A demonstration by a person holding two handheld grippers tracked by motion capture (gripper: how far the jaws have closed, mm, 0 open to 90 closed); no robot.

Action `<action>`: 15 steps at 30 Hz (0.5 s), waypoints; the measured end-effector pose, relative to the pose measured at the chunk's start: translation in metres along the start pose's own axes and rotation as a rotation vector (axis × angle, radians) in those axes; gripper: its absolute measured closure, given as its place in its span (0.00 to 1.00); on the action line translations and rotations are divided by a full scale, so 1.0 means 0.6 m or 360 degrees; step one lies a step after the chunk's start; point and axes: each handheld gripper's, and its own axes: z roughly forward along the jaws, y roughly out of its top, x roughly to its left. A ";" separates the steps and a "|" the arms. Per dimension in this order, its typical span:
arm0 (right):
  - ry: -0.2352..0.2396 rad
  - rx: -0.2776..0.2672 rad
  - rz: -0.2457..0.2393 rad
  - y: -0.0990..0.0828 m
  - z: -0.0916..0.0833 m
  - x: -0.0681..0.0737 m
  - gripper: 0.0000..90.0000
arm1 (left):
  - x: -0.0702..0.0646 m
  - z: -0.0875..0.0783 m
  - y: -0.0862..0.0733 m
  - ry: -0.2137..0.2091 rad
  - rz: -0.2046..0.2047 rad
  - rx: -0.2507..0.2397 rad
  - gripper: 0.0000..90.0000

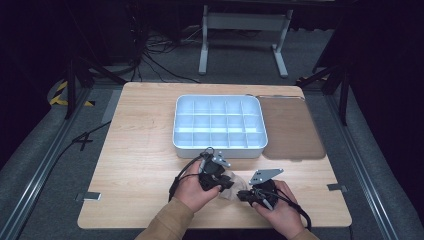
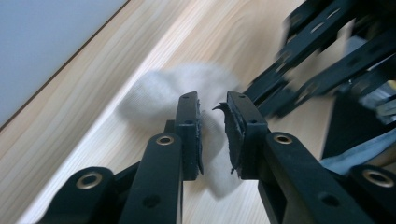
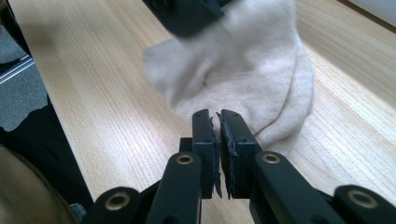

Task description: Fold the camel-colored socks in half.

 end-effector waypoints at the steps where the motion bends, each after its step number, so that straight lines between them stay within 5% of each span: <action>1: 0.0002 -0.0003 0.0004 0.000 0.000 0.000 0.94 | 0.010 -0.007 -0.008 0.0015 -0.0039 0.0005 0.85; 6: -0.0015 -0.0056 0.0000 0.004 -0.011 -0.002 0.94 | 0.039 -0.023 -0.030 0.0049 -0.0176 0.0081 0.88; 11: -0.0103 -0.0103 0.0021 0.005 -0.010 -0.014 0.94 | 0.036 0.023 -0.037 0.0036 -0.0109 0.0265 0.90; 15: -0.0121 -0.0041 0.0018 -0.003 0.006 -0.020 0.95 | 0.025 0.035 -0.033 0.0009 -0.0029 0.0255 0.90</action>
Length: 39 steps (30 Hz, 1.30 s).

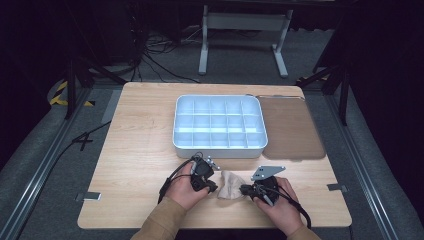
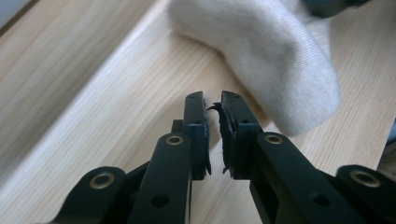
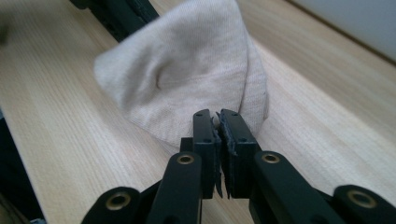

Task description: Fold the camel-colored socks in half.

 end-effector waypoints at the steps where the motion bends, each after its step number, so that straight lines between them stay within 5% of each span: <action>1: 0.0008 -0.0003 0.0012 -0.002 0.002 -0.001 0.95 | -0.007 0.000 0.004 -0.0011 0.0062 -0.0033 0.90; 5: 0.0017 -0.0008 0.0024 -0.003 0.002 -0.002 0.95 | -0.026 -0.011 0.016 -0.0051 0.0169 -0.0176 0.90; 12: 0.0023 -0.0017 0.0037 -0.004 0.002 -0.004 0.95 | -0.049 0.015 0.036 -0.0038 0.0336 -0.0170 0.90; 16: 0.0038 -0.0019 0.0053 -0.006 0.002 -0.006 0.95 | -0.051 0.021 0.040 -0.0024 0.0371 -0.0177 0.85; 19: 0.0039 -0.0018 0.0055 -0.007 -0.002 -0.009 0.93 | -0.053 0.021 0.039 0.0057 0.0416 -0.0191 0.74; 23: 0.0012 -0.0084 0.0080 0.000 -0.025 -0.014 0.88 | -0.057 0.019 0.040 0.0114 0.0441 -0.0181 0.66; 28: -0.0001 -0.0294 0.0183 0.013 -0.046 -0.017 0.69 | -0.060 0.020 0.042 0.0120 0.0447 -0.0172 0.64; 35: -0.0063 -0.0282 0.0207 0.014 -0.019 -0.016 0.55 | -0.064 0.022 0.043 0.0102 0.0440 -0.0161 0.58; 39: -0.0075 -0.0184 0.0232 0.008 -0.007 -0.022 0.51 | -0.066 0.021 0.042 0.0100 0.0451 -0.0159 0.54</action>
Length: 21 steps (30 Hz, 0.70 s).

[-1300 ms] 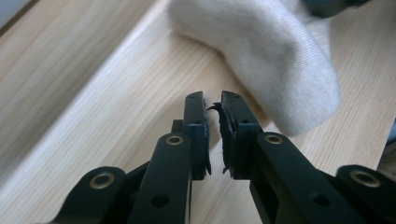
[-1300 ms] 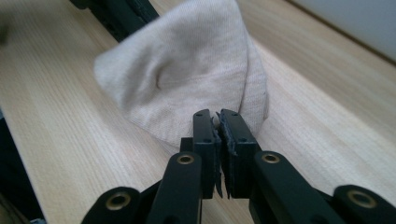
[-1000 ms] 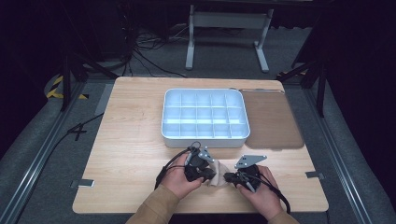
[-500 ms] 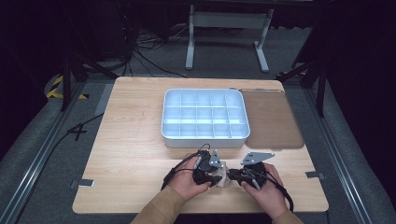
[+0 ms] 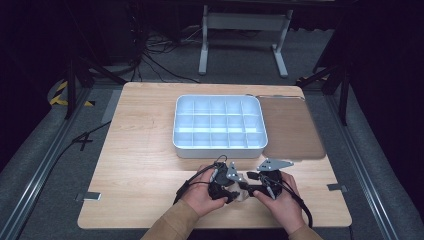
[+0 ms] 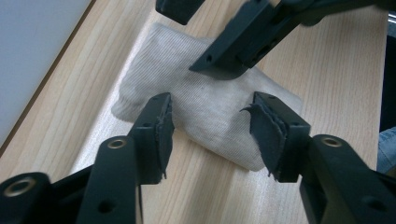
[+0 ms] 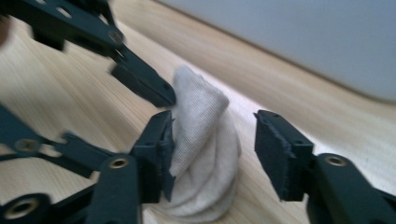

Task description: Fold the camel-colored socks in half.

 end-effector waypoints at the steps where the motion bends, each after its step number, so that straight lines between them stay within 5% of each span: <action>1: 0.0011 0.0014 0.0030 -0.002 0.002 -0.002 0.50 | -0.001 0.000 -0.001 -0.0002 -0.0007 -0.0003 0.53; 8: 0.0046 0.0121 0.0116 -0.009 0.010 -0.015 0.52 | 0.004 -0.018 -0.010 0.0001 -0.0034 0.0004 0.51; 21: 0.0215 0.0134 0.0270 -0.016 0.020 -0.022 0.72 | 0.022 -0.057 -0.037 0.0056 -0.0112 -0.0025 0.50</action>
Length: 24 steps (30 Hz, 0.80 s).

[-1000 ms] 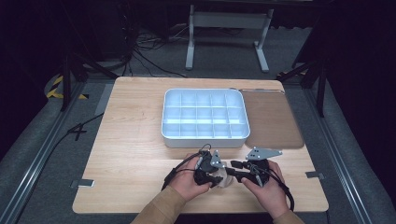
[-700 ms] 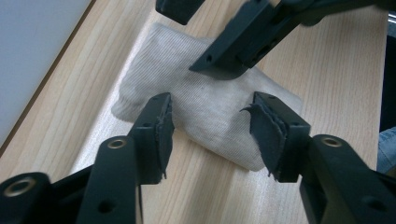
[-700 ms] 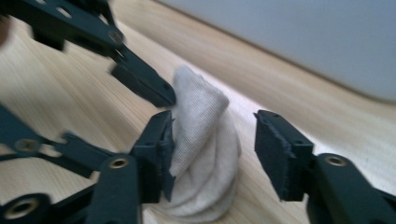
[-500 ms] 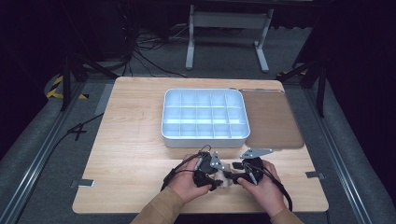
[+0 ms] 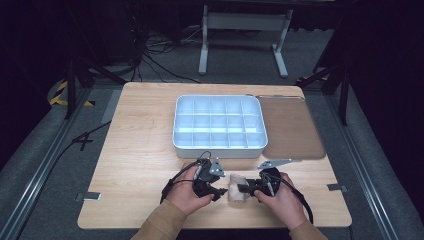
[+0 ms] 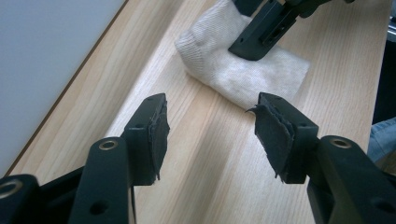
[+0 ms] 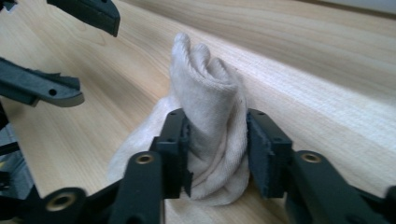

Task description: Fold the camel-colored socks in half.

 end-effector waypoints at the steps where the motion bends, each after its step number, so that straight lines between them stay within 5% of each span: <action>1: 0.0008 0.0006 0.0005 0.000 -0.001 0.000 0.74 | 0.000 0.000 0.000 -0.0001 0.0002 0.0000 0.50; 12: -0.0045 0.0023 -0.0116 0.008 -0.012 0.019 0.86 | 0.007 -0.015 -0.018 0.0038 -0.0015 0.0033 0.49; 24: -0.0035 -0.0018 -0.0122 0.024 -0.042 0.034 0.86 | 0.025 -0.047 -0.048 0.0079 -0.0098 -0.0005 0.49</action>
